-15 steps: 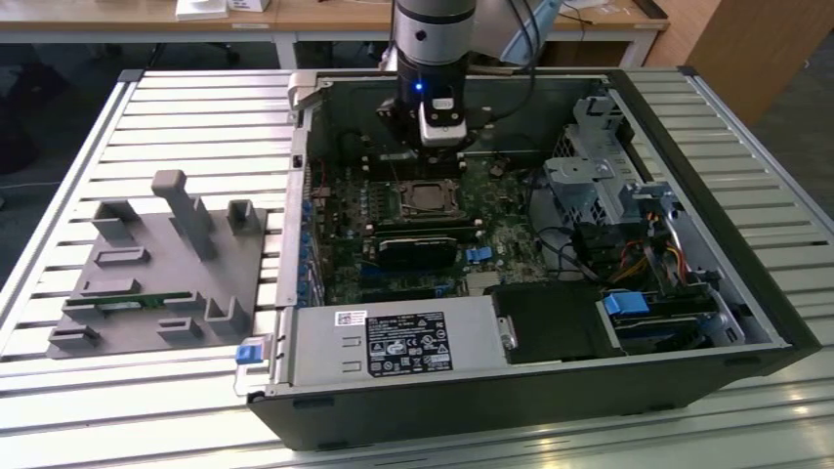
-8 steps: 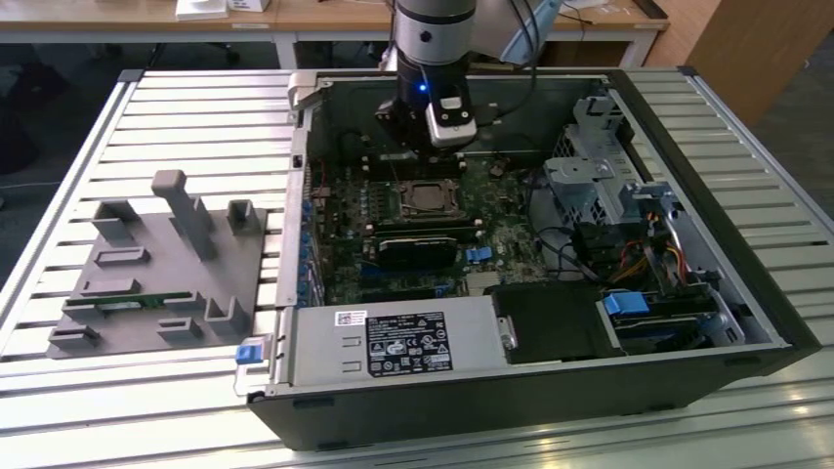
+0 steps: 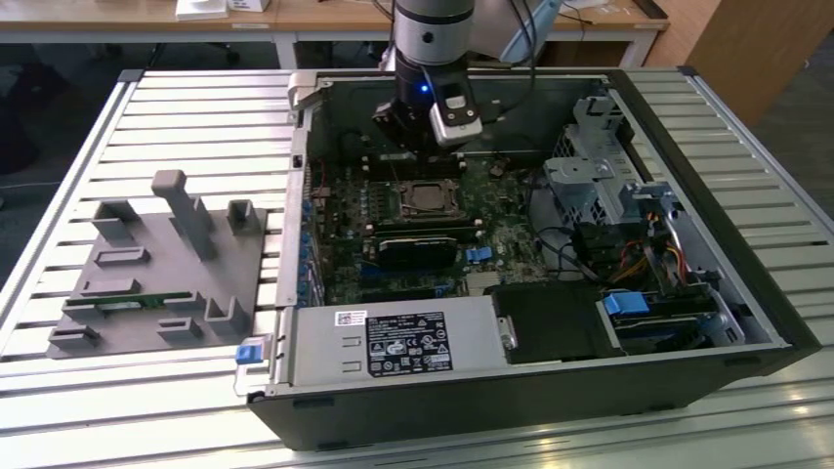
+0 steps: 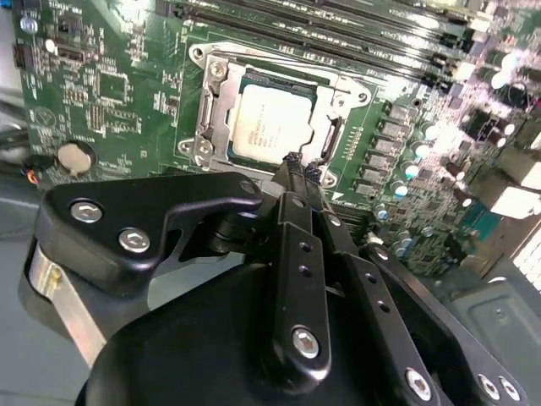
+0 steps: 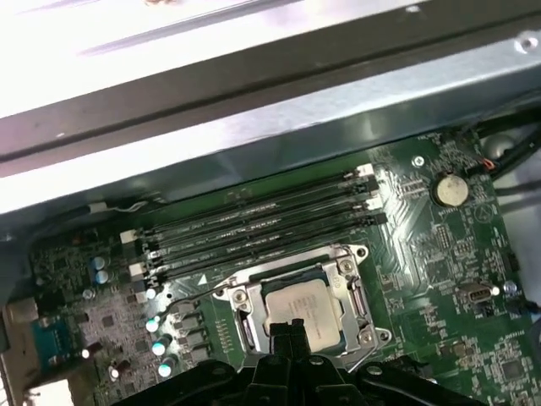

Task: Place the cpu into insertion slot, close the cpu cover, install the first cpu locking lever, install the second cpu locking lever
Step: 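Install the first cpu locking lever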

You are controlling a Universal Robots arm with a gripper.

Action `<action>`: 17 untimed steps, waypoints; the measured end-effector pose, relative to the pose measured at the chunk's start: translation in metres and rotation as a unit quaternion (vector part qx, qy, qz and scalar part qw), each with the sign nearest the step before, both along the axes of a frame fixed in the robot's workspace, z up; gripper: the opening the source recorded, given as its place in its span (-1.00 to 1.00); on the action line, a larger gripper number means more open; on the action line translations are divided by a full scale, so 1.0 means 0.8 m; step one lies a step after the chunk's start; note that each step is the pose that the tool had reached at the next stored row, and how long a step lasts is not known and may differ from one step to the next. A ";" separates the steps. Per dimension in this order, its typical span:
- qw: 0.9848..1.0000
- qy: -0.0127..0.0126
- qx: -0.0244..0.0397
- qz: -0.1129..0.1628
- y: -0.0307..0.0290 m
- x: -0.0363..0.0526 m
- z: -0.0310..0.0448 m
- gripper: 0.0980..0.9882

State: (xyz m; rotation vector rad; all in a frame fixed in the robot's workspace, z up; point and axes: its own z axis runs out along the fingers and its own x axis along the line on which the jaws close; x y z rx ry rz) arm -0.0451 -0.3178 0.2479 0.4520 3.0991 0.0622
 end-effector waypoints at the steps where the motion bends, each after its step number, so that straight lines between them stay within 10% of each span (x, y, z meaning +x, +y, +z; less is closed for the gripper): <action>1: 1.000 0.000 0.000 0.008 0.0000 0.000 0.0000 -0.95; 17: 0.995 0.000 0.000 0.102 0.0000 0.000 0.0000 -0.95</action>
